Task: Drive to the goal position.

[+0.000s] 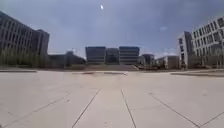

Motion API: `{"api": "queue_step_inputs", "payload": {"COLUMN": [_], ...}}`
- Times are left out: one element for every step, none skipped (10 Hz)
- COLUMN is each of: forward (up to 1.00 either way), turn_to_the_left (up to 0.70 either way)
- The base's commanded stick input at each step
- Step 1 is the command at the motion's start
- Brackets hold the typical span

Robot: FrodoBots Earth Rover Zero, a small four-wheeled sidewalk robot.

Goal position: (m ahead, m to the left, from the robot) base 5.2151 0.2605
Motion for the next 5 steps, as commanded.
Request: {"api": "queue_step_inputs", "payload": {"forward": [0.7,0.7,0.7,0.7,0.7], "turn_to_the_left": [0.0,0.0,0.0,0.0,-0.35]}}
